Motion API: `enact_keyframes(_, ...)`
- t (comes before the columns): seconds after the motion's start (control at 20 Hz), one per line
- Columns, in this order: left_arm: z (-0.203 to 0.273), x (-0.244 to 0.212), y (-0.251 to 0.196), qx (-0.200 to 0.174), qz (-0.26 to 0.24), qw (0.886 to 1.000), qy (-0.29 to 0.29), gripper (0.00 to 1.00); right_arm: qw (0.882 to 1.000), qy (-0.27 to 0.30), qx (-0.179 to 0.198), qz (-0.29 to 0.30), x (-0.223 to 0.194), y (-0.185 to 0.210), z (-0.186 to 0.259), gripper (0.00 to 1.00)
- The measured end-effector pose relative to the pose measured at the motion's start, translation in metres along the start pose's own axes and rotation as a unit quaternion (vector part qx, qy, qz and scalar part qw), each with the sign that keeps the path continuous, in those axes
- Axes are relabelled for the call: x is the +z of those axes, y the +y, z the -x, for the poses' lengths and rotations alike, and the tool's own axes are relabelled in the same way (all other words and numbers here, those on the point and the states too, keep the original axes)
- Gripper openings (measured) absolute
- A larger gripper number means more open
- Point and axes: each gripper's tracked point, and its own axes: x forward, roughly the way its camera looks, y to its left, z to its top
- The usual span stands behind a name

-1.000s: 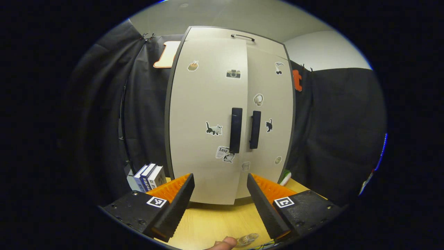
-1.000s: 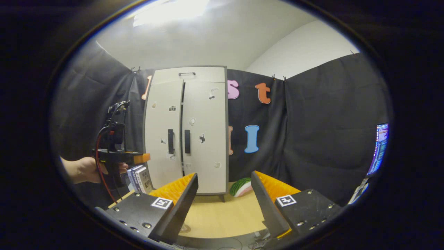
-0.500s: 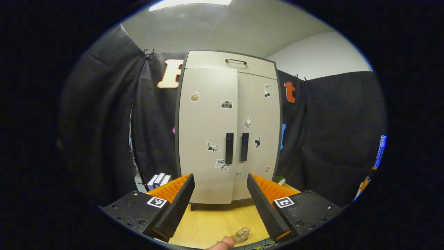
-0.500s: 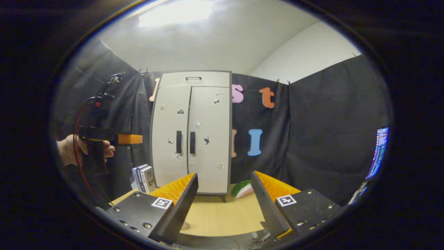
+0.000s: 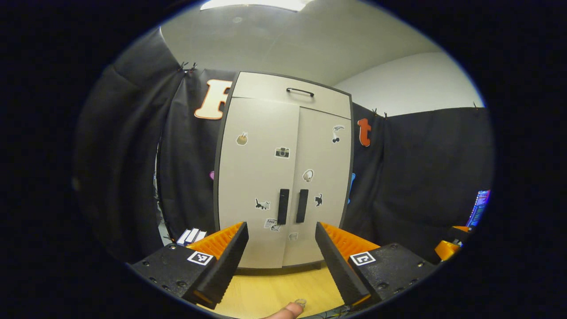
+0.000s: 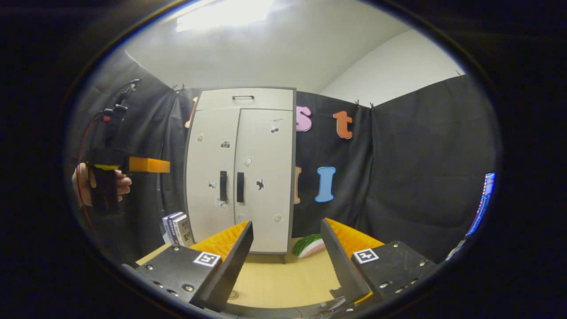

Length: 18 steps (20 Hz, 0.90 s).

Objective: Grasp the bottle in the cabinet with the left hand and place it on the coaster, then close the right door with the right hand and the left door with the left hand.

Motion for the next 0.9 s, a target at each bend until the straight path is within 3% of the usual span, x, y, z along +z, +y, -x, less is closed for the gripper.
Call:
enact_keyframes(0.05,-0.002,-0.003,0.002,0.000,0.001,1.000,0.004,0.96,1.000,-0.001,-0.001,-0.004,0.001,0.001,-0.003,0.89)
enact_keyframes(0.1,-0.003,-0.005,0.005,0.001,0.001,1.000,0.006,0.96,1.000,-0.003,-0.002,-0.005,0.003,0.001,-0.007,0.93)
enact_keyframes(0.25,-0.005,-0.014,0.007,-0.001,0.001,1.000,0.002,1.00,1.000,0.000,-0.012,0.001,0.001,-0.002,-0.015,0.93)
enact_keyframes(0.4,-0.006,-0.031,0.010,0.000,-0.023,1.000,0.012,0.93,1.000,-0.003,-0.012,-0.001,0.002,0.003,-0.015,0.93)
enact_keyframes(0.65,-0.005,-0.046,0.015,0.000,-0.031,0.999,0.020,0.97,1.000,-0.008,-0.015,-0.007,0.006,0.010,-0.017,0.93)
enact_keyframes(0.9,-0.003,-0.043,0.020,0.001,-0.036,0.999,0.013,0.94,1.000,-0.007,-0.015,-0.003,0.010,0.015,-0.026,0.89)
